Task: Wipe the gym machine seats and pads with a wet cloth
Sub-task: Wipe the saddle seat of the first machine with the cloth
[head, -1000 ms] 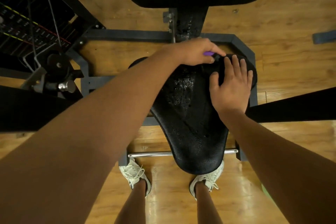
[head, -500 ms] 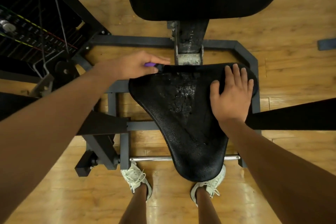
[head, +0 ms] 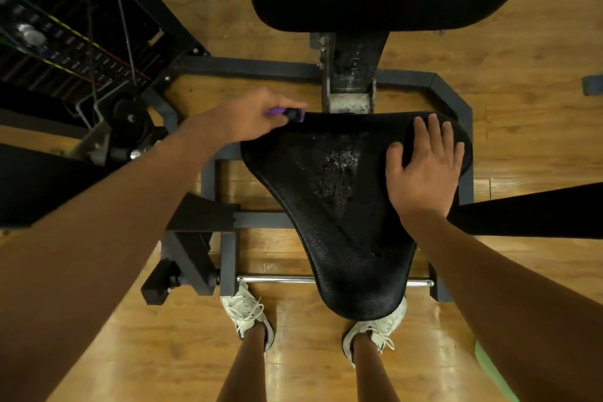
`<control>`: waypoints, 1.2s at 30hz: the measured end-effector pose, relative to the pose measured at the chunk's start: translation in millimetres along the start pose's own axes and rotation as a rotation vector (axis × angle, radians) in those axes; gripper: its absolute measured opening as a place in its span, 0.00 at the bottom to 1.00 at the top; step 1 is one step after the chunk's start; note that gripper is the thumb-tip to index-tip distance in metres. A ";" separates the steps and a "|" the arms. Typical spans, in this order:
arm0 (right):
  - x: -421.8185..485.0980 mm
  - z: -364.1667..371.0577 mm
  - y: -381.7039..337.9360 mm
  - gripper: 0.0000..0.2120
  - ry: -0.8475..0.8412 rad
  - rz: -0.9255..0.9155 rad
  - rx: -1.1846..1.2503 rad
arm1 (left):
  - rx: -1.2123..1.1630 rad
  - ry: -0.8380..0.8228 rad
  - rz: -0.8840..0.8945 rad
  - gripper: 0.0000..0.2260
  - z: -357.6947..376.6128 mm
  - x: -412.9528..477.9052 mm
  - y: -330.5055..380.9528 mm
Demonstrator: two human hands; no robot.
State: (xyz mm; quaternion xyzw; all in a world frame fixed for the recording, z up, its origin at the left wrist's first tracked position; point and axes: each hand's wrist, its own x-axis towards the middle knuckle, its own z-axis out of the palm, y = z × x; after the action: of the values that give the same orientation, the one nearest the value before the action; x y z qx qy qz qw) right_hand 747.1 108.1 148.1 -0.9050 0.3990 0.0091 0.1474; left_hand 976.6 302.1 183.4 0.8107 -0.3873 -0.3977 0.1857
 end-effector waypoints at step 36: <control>1.7 -1.6 -4.4 0.28 0.006 -0.003 0.011 | -0.012 0.397 -0.208 0.23 64.5 -32.4 4.7</control>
State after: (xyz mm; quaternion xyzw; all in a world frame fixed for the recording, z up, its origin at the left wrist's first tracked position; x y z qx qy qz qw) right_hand 751.3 109.3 150.5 -0.9049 0.3979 0.0041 0.1513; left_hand 911.0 324.7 162.9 0.9075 -0.2553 -0.2497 0.2211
